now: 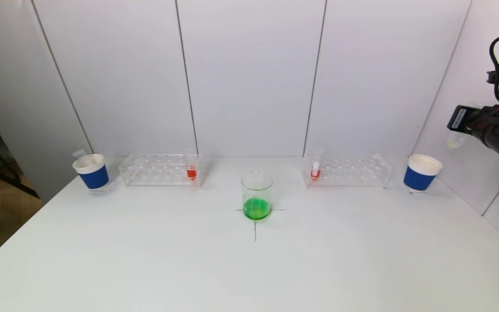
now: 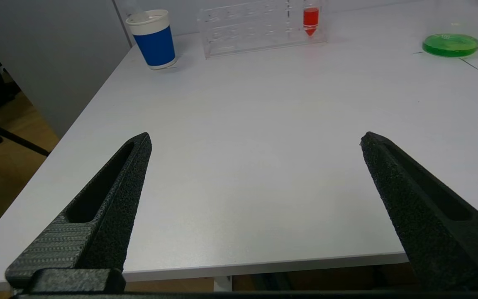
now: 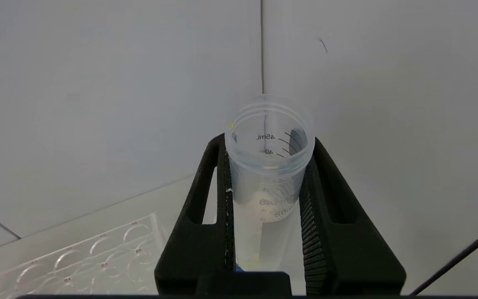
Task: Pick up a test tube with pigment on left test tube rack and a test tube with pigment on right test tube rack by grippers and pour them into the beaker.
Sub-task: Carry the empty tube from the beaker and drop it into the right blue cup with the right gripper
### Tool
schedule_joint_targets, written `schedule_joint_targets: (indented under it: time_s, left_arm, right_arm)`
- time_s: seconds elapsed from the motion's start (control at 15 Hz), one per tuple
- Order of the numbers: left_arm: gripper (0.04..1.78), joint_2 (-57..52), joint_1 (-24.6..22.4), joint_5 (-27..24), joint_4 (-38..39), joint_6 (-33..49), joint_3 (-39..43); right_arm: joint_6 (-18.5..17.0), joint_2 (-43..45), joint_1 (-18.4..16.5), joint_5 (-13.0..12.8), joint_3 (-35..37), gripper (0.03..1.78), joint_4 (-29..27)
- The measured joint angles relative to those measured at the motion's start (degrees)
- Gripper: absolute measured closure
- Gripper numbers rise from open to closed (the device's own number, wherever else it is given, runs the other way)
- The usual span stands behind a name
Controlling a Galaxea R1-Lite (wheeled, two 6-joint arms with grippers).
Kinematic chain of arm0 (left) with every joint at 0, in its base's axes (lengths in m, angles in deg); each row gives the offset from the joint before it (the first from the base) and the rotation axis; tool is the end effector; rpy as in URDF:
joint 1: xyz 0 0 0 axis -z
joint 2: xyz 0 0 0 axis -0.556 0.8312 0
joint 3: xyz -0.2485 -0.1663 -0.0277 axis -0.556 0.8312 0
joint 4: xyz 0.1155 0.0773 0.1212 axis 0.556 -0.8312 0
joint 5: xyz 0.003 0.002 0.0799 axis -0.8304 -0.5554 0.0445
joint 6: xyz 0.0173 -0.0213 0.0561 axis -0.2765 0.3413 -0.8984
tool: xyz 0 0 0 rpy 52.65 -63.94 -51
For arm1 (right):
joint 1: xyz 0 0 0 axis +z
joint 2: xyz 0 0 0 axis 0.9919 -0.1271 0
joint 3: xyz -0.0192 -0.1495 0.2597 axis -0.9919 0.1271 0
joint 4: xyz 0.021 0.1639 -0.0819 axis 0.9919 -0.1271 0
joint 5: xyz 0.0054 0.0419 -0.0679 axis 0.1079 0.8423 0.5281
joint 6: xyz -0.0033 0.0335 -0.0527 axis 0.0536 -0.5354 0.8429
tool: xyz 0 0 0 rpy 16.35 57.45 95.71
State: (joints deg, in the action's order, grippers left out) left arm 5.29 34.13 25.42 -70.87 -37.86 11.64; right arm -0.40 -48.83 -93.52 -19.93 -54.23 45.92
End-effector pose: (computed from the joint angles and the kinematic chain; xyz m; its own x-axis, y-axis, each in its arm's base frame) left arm 0.0104 -0.0007 0.0745 0.9999 -0.0153 -0.0062 0.0159 0.9938 0.1100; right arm 0.3985 -0.0905 0.2018 0.9083 -0.4022 -0.1154 0.4115 0.9085 0.0726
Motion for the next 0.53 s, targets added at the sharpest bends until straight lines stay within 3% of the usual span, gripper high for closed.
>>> schedule_joint_targets:
  time_s: [0.27,0.53]
  left_arm:
    - [0.06,0.00,-0.02,0.00,0.00,0.02,0.00]
    - [0.06,0.00,-0.02,0.00,0.00,0.02,0.00]
  right_arm:
    - [0.30,-5.74,0.00,0.16,0.39,1.31,9.48]
    - [0.22,-11.78,0.00,0.13,-1.13,1.31,12.64]
